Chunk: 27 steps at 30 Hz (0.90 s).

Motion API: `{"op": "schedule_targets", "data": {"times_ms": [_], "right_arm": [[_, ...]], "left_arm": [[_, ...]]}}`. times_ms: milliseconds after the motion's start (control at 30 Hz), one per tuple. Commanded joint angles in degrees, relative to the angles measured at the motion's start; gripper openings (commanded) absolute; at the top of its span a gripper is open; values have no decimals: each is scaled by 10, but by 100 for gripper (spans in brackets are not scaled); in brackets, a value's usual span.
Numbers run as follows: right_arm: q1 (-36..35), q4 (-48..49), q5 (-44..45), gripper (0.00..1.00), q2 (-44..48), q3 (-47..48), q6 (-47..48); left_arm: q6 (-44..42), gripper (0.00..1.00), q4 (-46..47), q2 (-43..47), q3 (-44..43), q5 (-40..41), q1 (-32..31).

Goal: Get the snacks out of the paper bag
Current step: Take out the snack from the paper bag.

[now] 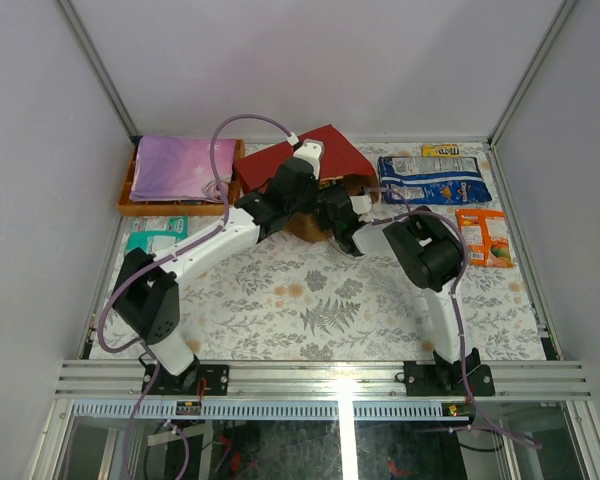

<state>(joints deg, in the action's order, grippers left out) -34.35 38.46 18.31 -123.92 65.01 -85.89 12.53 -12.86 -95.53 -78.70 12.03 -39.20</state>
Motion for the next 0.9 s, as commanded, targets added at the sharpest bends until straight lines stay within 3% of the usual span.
{"op": "schedule_targets", "data": {"times_ms": [0,200,400,533,733,867], "right_arm": [[2,-109,23,72,-61,76,-61],[7,-129,33,60,-97,124,-84],[9,-78,39,21,-76,93,-47],[9,-45,35,2,-63,70,-27],[9,-15,20,0,-1,2,23],[8,42,-16,0,89,-87,71]], "left_arm": [[19,0,20,-14,-24,25,4],[13,0,15,-26,-31,21,4],[10,0,12,-28,-34,19,10],[10,0,8,-25,-33,17,12],[6,0,3,-18,-35,20,15],[11,0,-3,-22,-42,26,18]]}}
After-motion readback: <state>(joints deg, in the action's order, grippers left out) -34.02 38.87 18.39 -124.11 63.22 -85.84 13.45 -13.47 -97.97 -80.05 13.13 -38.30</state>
